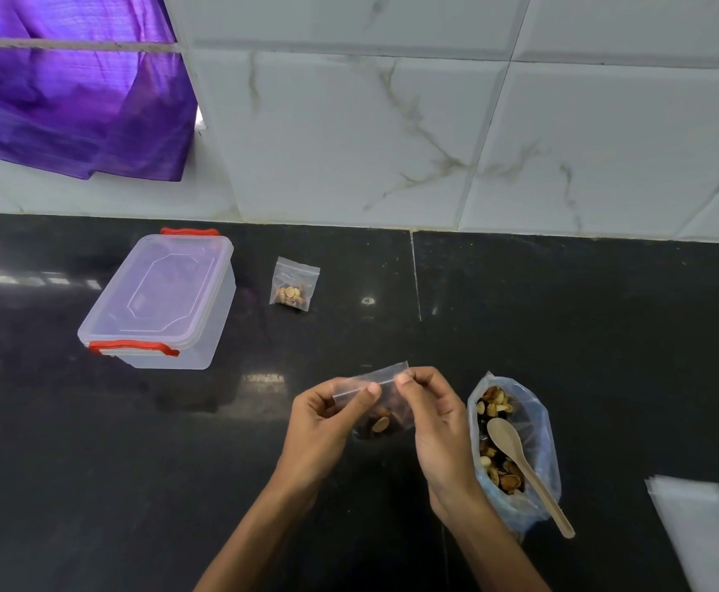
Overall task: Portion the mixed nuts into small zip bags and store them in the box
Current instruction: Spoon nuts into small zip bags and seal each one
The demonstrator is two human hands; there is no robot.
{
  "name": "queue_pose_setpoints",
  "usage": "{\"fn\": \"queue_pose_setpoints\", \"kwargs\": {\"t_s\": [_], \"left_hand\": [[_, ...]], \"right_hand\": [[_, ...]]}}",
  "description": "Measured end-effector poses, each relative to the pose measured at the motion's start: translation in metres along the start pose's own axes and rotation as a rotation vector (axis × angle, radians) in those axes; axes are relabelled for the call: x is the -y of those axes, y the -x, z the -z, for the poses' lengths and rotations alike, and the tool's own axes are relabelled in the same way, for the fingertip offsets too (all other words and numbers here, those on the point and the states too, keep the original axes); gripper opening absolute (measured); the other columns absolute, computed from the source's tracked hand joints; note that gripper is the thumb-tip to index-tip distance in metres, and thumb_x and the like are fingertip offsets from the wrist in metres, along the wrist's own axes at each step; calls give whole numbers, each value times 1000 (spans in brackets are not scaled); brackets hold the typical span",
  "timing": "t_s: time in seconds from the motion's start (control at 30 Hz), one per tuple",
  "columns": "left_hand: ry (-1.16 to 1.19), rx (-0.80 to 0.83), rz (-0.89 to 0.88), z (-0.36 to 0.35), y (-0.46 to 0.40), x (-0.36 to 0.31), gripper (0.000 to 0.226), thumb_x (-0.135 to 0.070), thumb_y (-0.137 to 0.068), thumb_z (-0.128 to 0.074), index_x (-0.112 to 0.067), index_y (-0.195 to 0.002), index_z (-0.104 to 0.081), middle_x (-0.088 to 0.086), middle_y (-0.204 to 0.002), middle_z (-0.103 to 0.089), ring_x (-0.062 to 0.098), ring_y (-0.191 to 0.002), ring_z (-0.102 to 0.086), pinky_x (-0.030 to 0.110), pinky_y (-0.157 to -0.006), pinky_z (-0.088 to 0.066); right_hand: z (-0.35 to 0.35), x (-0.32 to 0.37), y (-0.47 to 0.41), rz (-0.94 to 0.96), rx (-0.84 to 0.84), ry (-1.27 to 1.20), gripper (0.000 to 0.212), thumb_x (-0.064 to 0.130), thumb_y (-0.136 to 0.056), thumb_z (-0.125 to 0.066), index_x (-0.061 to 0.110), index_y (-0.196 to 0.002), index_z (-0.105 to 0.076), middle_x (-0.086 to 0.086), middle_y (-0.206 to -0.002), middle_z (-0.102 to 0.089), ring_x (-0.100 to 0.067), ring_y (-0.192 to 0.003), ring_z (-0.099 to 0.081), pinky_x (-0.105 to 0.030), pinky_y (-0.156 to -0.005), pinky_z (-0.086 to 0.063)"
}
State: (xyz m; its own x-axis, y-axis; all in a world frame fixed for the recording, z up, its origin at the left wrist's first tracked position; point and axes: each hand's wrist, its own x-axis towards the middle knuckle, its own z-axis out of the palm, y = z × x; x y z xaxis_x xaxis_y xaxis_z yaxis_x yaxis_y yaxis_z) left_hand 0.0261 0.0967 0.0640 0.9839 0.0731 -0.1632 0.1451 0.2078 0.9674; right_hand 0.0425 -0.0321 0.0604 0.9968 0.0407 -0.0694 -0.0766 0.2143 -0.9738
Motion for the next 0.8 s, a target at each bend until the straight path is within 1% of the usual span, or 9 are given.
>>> {"fn": "queue_pose_setpoints", "kwargs": {"t_s": [0.1,0.17,0.27,0.33,0.4,0.5,0.6,0.73,0.8], "left_hand": [[41,-51,-14,0,-1,0,16,-18,-79,-64,-4,-84,-70,8,-83,-72,15,-73,-68,19,-61,-52],[34,-41,-28,0,0,-1,12,-14,-82,-63,-4,-78,-67,5,-77,-70,13,-69,-67,17,-58,-51],[2,-15,-54,-2,1,-1,13,-9,-85,-60,0,-77,-66,3,-71,-70,11,-65,-67,17,-58,-50],[-5,-12,-53,-4,2,-1,16,-15,-83,-61,0,-80,-67,4,-72,-71,12,-67,-67,17,-61,-51],[-2,-3,-30,-2,2,0,20,-21,-81,-61,-3,-85,-69,6,-78,-72,13,-71,-69,19,-63,-53],[-1,-26,-12,5,0,2,29,-25,-81,-61,0,-91,-71,13,-86,-73,19,-79,-70,22,-68,-55],[4,-69,-19,9,-2,3,28,-23,-80,-62,1,-89,-72,15,-85,-74,19,-79,-70,21,-68,-55],[-7,-68,-59,6,-3,1,24,-21,-80,-63,-1,-84,-74,13,-80,-73,17,-74,-70,20,-66,-53],[-40,-70,-94,5,-3,2,21,-21,-80,-63,-5,-81,-76,13,-78,-73,19,-74,-69,21,-67,-53]], "right_hand": [[1,-1,1,-67,36,-2,25,32,-77,-61,11,-91,-66,-4,-85,-71,-18,-82,-69,-25,-70,-55],[1,-1,1,-93,65,34,31,35,-76,-62,10,-94,-67,-7,-88,-72,-20,-85,-70,-27,-72,-56],[-1,-2,1,-87,27,55,17,23,-85,-61,8,-92,-67,-7,-86,-71,-19,-84,-69,-24,-71,-55],[-3,-2,0,-84,12,37,12,17,-88,-59,8,-90,-67,-7,-84,-70,-18,-84,-68,-23,-70,-54],[-4,-1,1,-85,-9,16,10,17,-88,-59,11,-89,-67,-5,-84,-70,-17,-83,-68,-24,-71,-54],[-2,0,1,-94,-56,-20,9,16,-89,-58,13,-87,-66,1,-80,-71,-13,-79,-68,-23,-69,-55],[0,1,2,-118,-62,-37,9,15,-89,-58,12,-89,-66,3,-79,-73,-11,-77,-69,-20,-66,-54],[-2,1,3,-85,35,76,23,30,-80,-64,12,-92,-69,-3,-87,-74,-14,-84,-70,-22,-74,-55],[-3,-1,3,-72,14,115,18,27,-81,-66,14,-91,-71,-2,-88,-74,-13,-86,-70,-23,-75,-55]]}}
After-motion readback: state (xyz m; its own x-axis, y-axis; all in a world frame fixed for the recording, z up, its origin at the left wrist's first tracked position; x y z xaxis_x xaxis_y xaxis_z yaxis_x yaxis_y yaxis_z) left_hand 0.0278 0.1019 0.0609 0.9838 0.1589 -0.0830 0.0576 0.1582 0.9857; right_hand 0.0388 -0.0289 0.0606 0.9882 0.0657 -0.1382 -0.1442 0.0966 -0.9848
